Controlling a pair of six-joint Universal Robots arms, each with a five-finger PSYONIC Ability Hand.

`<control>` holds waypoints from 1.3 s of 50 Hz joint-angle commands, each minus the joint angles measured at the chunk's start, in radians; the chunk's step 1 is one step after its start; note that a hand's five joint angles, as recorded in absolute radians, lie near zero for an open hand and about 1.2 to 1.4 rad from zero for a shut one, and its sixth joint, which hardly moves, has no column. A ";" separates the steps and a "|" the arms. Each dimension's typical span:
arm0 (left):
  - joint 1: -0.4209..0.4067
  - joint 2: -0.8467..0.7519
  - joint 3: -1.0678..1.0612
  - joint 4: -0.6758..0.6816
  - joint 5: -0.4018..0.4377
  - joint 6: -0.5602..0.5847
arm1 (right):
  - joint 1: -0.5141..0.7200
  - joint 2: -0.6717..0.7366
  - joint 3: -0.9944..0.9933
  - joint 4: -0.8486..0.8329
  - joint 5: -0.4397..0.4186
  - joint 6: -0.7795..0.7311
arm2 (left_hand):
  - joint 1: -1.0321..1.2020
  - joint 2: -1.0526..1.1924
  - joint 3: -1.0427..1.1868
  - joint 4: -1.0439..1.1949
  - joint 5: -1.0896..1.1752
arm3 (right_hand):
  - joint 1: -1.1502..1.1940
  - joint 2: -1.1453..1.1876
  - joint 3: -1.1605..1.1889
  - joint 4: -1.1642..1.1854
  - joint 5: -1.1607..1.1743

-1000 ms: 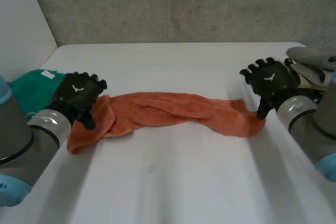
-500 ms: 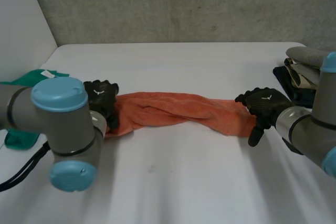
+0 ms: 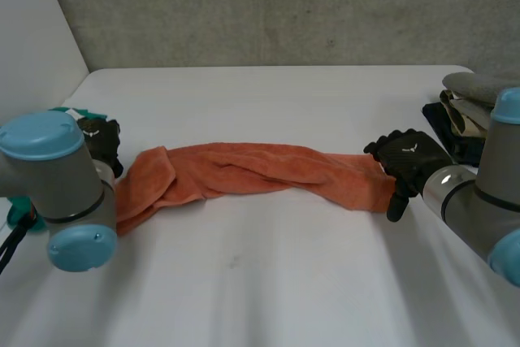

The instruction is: Fold the laundry.

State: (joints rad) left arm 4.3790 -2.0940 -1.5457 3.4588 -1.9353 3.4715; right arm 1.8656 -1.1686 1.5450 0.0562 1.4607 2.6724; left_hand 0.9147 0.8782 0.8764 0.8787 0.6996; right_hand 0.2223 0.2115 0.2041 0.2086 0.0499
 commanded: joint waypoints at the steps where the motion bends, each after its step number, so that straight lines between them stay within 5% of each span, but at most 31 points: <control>1: 0.031 -0.006 0.038 -0.079 0.090 -0.032 | -0.003 0.010 -0.065 0.031 -0.002 -0.015 | 0.444 0.481 0.482 0.480 0.485 | -0.048 -0.037 -0.030 -0.034 -0.050; 3: 0.031 0.005 0.050 -0.102 0.098 -0.046 | -0.005 0.013 -0.078 0.045 0.000 -0.025 | 0.222 0.258 0.260 0.258 0.263 | -0.048 -0.037 -0.030 -0.034 -0.050; 5: 0.025 0.040 0.050 -0.156 0.098 -0.072 | -0.006 0.020 -0.094 0.063 -0.005 -0.039 | -0.240 -0.204 -0.202 -0.204 -0.200 | -0.048 -0.037 -0.030 -0.034 -0.050; 9: 0.001 0.107 0.029 -0.246 0.107 -0.121 | -0.006 0.026 -0.097 0.076 -0.003 -0.048 | -0.533 -0.496 -0.495 -0.497 -0.492 | -0.048 -0.037 -0.030 -0.034 -0.050; 13: -0.044 0.153 -0.013 -0.256 0.131 -0.160 | -0.002 0.029 -0.083 0.071 -0.002 -0.043 | -0.555 -0.518 -0.516 -0.518 -0.514 | -0.048 -0.037 -0.030 -0.034 -0.050; 20: -0.125 0.100 -0.034 -0.150 0.164 -0.157 | 0.010 0.037 -0.046 0.045 0.000 -0.026 | -0.458 -0.421 -0.419 -0.422 -0.417 | -0.048 -0.037 -0.030 -0.034 -0.050; 28: -0.090 0.005 0.013 -0.084 0.099 -0.098 | 0.011 0.033 -0.016 0.028 0.000 -0.029 | -0.332 -0.295 -0.293 -0.296 -0.291 | -0.048 -0.037 -0.030 -0.034 -0.050; 43: -0.041 -0.021 0.030 -0.070 0.159 -0.104 | -0.002 0.037 -0.010 0.010 0.001 -0.029 | 0.018 0.054 0.056 0.054 0.058 | -0.048 -0.037 -0.030 -0.034 -0.050; 52: -0.024 -0.053 0.036 -0.073 0.173 -0.106 | -0.003 0.040 -0.020 0.013 0.003 -0.031 | -0.026 0.011 0.012 0.010 0.015 | -0.048 -0.037 -0.030 -0.034 -0.050; 59: -0.032 -0.077 0.045 -0.075 0.203 -0.107 | -0.006 0.040 -0.014 0.010 0.004 -0.031 | -0.317 -0.280 -0.278 -0.281 -0.276 | -0.048 -0.037 -0.030 -0.034 -0.050; 61: -0.036 -0.084 0.052 -0.072 0.214 -0.107 | -0.008 0.041 -0.013 0.008 0.004 -0.031 | -0.194 -0.158 -0.156 -0.158 -0.153 | -0.048 -0.037 -0.030 -0.034 -0.050; 64: -0.032 -0.086 0.061 -0.072 0.216 -0.107 | -0.008 0.041 -0.013 0.008 0.004 -0.032 | 0.442 0.478 0.480 0.478 0.482 | -0.048 -0.037 -0.030 -0.034 -0.050; 65: -0.030 -0.083 0.061 -0.070 0.214 -0.106 | -0.008 0.041 -0.013 0.008 0.004 -0.032 | 0.481 0.518 0.519 0.517 0.522 | -0.048 -0.037 -0.030 -0.034 -0.050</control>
State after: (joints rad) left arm 4.3473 -2.1745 -1.4963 3.3851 -1.7288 3.3643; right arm 1.8588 -1.1285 1.5310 0.0659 1.4645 2.6411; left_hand 0.6343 0.6318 0.6165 0.6194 0.4457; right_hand 0.2223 0.2115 0.2041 0.2085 0.0499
